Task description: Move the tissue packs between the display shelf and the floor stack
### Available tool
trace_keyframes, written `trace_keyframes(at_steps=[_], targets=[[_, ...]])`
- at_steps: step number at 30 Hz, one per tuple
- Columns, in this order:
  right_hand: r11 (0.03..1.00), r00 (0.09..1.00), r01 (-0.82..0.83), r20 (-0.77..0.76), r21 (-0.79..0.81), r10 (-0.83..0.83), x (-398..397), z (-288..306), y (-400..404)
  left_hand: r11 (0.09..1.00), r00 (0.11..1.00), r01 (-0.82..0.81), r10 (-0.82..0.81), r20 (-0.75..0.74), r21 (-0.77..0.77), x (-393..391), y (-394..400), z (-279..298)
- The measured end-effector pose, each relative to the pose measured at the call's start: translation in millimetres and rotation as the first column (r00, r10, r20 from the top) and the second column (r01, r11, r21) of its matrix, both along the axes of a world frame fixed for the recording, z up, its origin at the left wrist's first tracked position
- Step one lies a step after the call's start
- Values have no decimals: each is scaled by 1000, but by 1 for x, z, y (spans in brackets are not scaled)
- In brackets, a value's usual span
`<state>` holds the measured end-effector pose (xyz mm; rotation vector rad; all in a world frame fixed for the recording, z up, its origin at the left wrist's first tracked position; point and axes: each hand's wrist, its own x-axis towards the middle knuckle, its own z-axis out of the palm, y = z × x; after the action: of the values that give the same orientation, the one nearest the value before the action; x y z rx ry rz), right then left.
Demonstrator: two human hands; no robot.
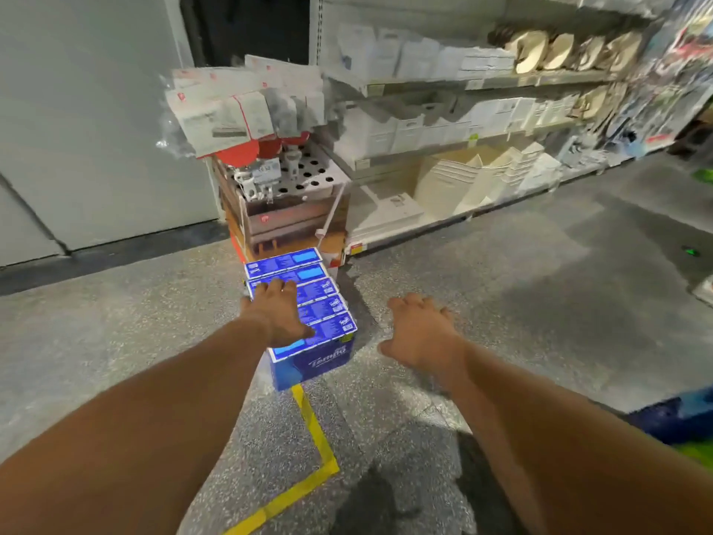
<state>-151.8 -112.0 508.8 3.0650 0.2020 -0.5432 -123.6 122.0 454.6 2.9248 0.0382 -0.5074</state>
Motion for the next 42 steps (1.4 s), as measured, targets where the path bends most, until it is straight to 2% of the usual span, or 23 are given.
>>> trace_keyframes(at_steps=[4, 8, 13, 17, 23, 31, 36, 42], targets=[[982, 981, -187, -63, -20, 185, 59, -35, -35, 983, 983, -183, 183, -17, 19, 15, -28, -20], [941, 933, -337, -121, 26, 338, 108, -60, -78, 927, 926, -373, 375, -47, 45, 14, -80, -38], [889, 872, -454, -178, 51, 456, 156, -73, -125, 888, 881, -455, 459, -114, 63, 15, -148, -50], [871, 851, -482, -183, 98, 492, 189, -91, -134, 867, 860, -488, 498, -110, 104, 29, -158, -61], [863, 833, -498, -229, 86, 504, 208, -119, -131, 855, 843, -505, 518, -147, 117, 52, -148, -85], [918, 883, -389, -251, 80, 396, 249, -152, -88, 898, 874, -425, 440, -206, 114, 103, -89, -142], [944, 901, -307, -283, 124, 330, 287, -226, -29, 917, 883, -383, 399, -246, 111, 148, -42, -216], [936, 891, -327, -287, 129, 351, 328, -362, 21, 920, 896, -388, 392, -210, 62, 205, -17, -343]])
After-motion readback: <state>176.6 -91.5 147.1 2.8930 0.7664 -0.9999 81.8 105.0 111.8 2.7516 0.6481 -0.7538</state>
